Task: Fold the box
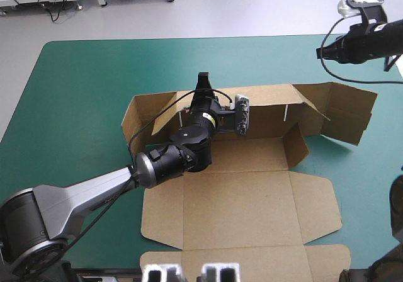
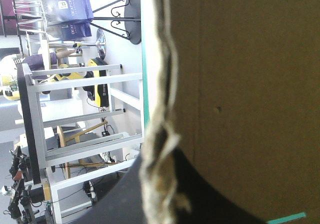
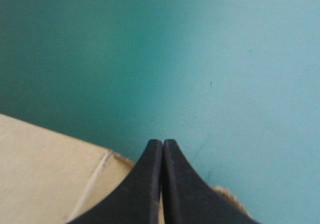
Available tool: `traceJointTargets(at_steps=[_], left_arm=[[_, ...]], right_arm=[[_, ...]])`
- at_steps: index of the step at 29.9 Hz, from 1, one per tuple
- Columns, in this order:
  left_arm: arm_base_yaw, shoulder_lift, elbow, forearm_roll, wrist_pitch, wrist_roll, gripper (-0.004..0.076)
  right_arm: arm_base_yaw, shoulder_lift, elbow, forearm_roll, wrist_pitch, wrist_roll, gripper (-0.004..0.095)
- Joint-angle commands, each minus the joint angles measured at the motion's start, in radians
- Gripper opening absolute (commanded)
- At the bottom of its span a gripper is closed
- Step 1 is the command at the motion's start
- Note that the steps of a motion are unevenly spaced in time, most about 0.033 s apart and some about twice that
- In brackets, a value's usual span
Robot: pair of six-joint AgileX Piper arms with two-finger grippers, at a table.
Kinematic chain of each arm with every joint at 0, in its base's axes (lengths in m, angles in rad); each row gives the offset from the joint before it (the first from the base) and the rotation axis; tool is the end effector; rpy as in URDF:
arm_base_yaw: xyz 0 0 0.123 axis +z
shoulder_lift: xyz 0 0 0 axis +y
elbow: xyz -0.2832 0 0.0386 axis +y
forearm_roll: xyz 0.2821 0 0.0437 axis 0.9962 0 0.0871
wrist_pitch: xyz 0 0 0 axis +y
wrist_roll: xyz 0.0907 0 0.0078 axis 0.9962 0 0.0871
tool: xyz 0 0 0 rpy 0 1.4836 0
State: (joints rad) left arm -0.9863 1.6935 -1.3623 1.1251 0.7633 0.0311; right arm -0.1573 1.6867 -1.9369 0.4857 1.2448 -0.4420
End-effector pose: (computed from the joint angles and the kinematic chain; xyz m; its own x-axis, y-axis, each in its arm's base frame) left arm 0.2743 -0.3115 0.3067 0.1469 0.9832 -0.1080 0.4755 0.0255 0.8794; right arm 0.3878 -0.0207 0.4496 -0.6871 -0.1372 -0.7134 -0.3408 0.9282 0.1497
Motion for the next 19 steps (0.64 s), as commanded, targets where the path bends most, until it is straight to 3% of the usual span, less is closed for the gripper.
traceJointTargets(at_steps=[1,8,19], left_arm=[[-0.011,-0.048,-0.023,0.012,-0.024,-0.017,-0.001],[-0.011,-0.048,-0.023,0.02,-0.019,-0.023,-0.001],[-0.011,-0.048,-0.023,0.018,0.008,-0.036,-0.001]], right_arm=[[-0.002,0.077,-0.079,0.05,0.01,-0.008,-0.0005],[-0.002,0.189,-0.079,0.022,0.01,-0.008,-0.0005],[-0.002,0.155,0.092,-0.015,0.012,-0.053,-0.0024]])
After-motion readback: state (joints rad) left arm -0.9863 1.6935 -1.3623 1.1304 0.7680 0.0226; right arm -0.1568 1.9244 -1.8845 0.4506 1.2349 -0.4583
